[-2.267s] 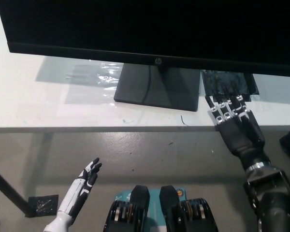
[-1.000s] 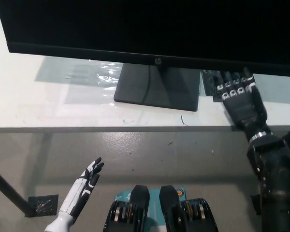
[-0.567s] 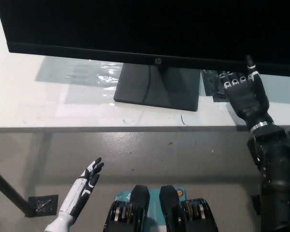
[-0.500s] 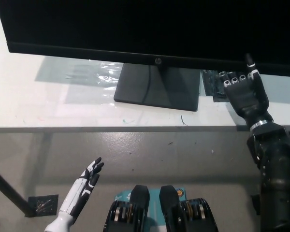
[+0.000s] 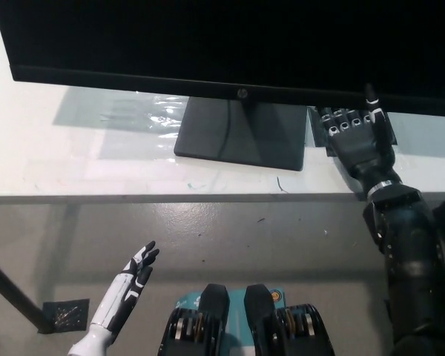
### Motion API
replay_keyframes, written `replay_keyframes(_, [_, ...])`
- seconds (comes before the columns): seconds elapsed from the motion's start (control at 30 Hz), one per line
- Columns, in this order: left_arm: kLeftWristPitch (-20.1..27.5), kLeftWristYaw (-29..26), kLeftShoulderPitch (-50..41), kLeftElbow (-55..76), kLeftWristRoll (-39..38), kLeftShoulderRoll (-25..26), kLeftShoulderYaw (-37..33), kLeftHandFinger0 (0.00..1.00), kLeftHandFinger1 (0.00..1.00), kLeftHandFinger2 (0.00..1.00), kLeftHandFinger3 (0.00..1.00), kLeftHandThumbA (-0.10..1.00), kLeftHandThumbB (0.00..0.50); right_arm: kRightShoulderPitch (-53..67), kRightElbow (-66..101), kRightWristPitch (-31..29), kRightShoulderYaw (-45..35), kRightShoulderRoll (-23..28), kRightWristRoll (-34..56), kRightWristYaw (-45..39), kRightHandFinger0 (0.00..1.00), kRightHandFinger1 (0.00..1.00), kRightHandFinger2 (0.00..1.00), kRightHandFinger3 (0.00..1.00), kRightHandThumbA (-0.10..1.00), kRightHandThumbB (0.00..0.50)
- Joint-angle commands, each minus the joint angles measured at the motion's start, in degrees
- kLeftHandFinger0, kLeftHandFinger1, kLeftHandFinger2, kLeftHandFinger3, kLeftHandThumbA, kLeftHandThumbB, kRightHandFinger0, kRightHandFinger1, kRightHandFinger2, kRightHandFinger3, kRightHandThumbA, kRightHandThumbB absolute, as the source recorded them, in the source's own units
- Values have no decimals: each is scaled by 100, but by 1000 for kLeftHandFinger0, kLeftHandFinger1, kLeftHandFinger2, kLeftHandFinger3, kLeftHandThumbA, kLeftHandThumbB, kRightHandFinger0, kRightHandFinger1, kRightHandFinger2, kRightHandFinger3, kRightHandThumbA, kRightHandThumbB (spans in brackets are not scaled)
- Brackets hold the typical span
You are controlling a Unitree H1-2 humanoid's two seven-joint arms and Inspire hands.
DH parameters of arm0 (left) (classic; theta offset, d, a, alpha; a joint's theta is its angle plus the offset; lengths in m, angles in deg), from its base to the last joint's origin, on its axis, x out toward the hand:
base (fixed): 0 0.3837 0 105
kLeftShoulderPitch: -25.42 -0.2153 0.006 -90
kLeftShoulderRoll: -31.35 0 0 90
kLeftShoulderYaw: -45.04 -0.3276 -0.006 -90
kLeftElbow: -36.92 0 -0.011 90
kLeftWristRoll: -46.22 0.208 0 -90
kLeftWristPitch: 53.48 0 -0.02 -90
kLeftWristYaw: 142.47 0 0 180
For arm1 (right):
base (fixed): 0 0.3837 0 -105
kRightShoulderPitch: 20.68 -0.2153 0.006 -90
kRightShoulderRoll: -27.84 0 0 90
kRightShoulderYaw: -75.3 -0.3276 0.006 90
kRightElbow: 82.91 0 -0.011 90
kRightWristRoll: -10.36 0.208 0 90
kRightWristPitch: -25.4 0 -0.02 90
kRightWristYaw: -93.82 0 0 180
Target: The monitor is being placed at the center of the desk and the robot uses its right hand to grab on the right side of the monitor and tilt the angle of the montior sideways.
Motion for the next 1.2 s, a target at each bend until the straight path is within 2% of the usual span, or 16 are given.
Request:
replay_keyframes(0.0, [225, 69, 117, 106, -143, 64, 25, 1000, 1000, 1000, 1000, 1000, 321, -547, -431, -428, -56, 118, -263, -299, 1000, 1000, 1000, 1000, 1000, 333])
replay_keyframes(0.23, [225, 26, 114, 135, -117, 71, 22, 1000, 1000, 1000, 1000, 1000, 307, -938, -1514, -799, -179, 280, -390, -625, 1000, 1000, 1000, 1000, 1000, 337])
replay_keyframes(0.5, [225, 12, 101, 125, -113, 72, 36, 1000, 1000, 1000, 1000, 1000, 316, -1316, -2507, -1217, -297, 500, -622, -841, 1000, 1000, 1000, 1000, 1000, 351])
replay_keyframes(0.67, [225, 57, 88, 104, -173, 45, 51, 1000, 1000, 1000, 1000, 1000, 316, -1460, -2910, -1371, -446, 553, -660, -687, 1000, 1000, 1000, 1000, 1000, 344])
replay_keyframes(1.03, [225, -30, 87, 107, -77, 64, -4, 1000, 1000, 1000, 1000, 1000, 296, -1744, -3276, -1597, -475, 653, -973, -314, 1000, 1000, 1000, 1000, 1000, 368])
replay_keyframes(1.17, [225, -44, 80, 128, -64, 77, 9, 1000, 1000, 1000, 1000, 1000, 315, -1883, -3330, -1691, -491, 693, -1051, -61, 1000, 1000, 1000, 1000, 1000, 355])
